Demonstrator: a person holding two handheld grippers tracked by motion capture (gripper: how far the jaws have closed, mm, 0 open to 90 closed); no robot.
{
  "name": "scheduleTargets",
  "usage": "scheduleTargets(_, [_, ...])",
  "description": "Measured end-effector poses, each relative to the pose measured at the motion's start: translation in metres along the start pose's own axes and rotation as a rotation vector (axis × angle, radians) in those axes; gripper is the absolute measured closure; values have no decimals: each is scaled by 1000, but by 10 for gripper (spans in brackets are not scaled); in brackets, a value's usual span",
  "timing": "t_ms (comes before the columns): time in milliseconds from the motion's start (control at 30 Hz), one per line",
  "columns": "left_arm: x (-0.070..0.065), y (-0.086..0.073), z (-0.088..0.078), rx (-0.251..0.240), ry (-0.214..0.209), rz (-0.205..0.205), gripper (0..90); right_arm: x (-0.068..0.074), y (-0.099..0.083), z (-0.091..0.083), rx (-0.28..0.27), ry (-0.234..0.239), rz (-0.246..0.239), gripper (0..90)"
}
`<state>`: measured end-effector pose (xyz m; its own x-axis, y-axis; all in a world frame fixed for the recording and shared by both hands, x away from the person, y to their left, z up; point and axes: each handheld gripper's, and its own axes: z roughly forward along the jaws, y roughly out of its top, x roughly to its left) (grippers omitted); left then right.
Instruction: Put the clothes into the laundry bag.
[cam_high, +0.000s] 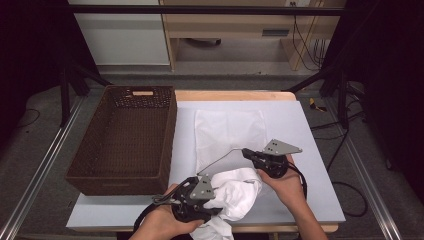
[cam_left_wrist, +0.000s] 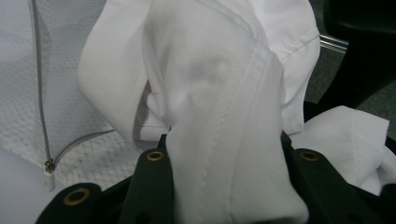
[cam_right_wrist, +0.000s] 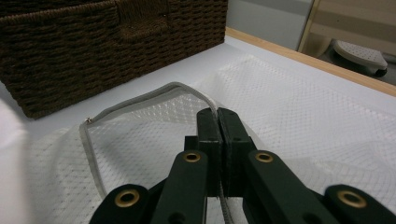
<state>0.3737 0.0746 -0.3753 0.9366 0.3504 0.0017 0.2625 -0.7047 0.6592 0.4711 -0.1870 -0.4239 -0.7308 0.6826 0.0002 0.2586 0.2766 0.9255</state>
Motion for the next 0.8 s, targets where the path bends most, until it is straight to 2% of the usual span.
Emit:
scheduleTargets(133, [8, 2, 8, 26, 18, -2, 644, 1, 1, -1, -7, 3, -2, 888])
scheduleTargets(300, [16, 1, 14, 41, 20, -16, 644, 1, 2, -3, -19, 7, -6, 888])
scheduleTargets(800, [21, 5, 23, 47, 33, -28, 643, 2, 4, -5, -27, 11, -16, 888])
